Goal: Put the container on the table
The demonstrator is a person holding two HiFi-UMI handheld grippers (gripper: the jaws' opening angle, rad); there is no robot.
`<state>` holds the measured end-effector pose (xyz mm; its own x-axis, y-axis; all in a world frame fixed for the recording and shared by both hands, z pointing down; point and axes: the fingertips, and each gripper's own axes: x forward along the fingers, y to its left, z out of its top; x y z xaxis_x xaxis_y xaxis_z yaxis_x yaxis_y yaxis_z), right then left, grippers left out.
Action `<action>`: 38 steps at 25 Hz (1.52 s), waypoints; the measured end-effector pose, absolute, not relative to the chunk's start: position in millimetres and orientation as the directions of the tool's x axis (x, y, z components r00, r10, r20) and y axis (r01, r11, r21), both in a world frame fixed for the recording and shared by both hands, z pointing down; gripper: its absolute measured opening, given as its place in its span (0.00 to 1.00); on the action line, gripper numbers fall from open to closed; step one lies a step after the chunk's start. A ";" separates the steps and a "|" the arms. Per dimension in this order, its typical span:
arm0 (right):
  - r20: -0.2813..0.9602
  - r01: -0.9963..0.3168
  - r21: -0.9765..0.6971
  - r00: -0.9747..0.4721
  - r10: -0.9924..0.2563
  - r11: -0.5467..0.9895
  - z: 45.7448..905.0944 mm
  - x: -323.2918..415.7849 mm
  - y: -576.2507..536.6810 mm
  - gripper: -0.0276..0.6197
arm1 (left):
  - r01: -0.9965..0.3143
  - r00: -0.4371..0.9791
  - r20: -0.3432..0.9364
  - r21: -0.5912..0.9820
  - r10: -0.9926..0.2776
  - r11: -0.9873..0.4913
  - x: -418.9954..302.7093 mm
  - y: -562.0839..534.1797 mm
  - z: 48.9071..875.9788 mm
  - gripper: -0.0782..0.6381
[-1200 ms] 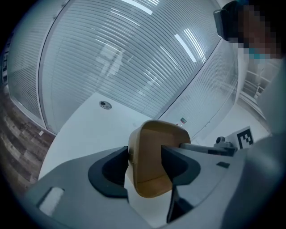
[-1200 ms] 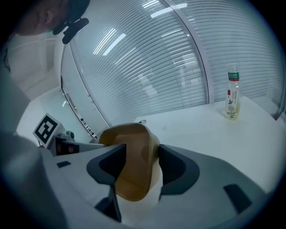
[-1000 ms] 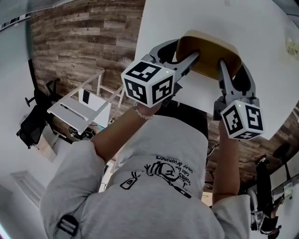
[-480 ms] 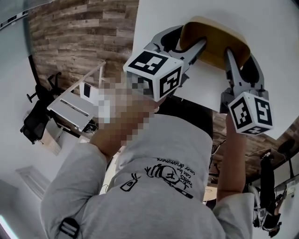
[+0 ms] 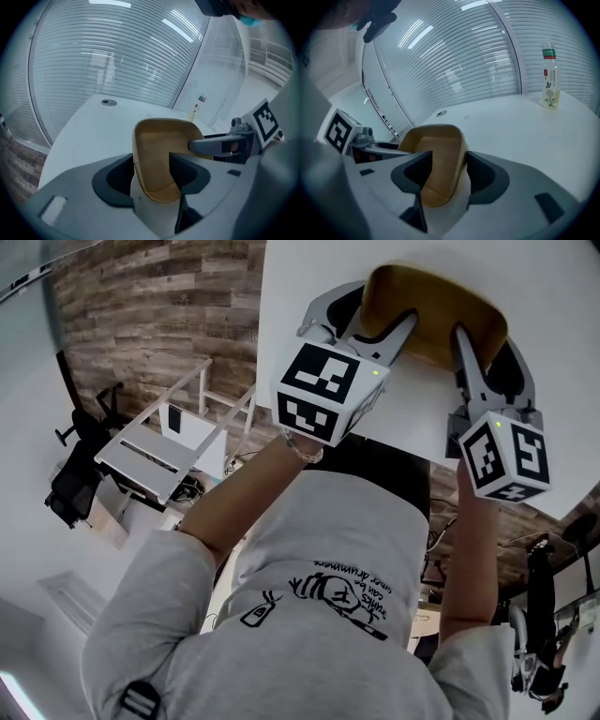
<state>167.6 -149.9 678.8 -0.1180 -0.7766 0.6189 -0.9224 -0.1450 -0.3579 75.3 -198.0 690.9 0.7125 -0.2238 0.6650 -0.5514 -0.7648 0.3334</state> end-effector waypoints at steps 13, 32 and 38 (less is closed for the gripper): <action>0.652 -0.942 -0.314 -0.121 -0.748 -0.121 701.1 167.3 -150.8 0.36 | -0.518 0.635 0.735 0.176 -0.239 -0.837 80.6 -203.9 705.7 0.42; 0.610 -0.974 -0.214 -0.078 -0.789 -0.069 619.9 185.2 -163.0 0.35 | -0.537 0.698 0.661 0.227 -0.276 -0.812 72.4 -226.0 623.7 0.42; 0.525 -0.980 -0.200 -0.097 -0.846 -0.012 554.2 173.8 -169.7 0.35 | -0.497 0.760 0.591 0.260 -0.271 -0.828 75.7 -221.7 565.3 0.35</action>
<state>173.8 -169.7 554.2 -0.0971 -0.8457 0.5248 -0.9798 -0.0115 -0.1998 75.7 -221.7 565.3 0.7602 -0.2708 0.5905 -0.4968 -0.8281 0.2598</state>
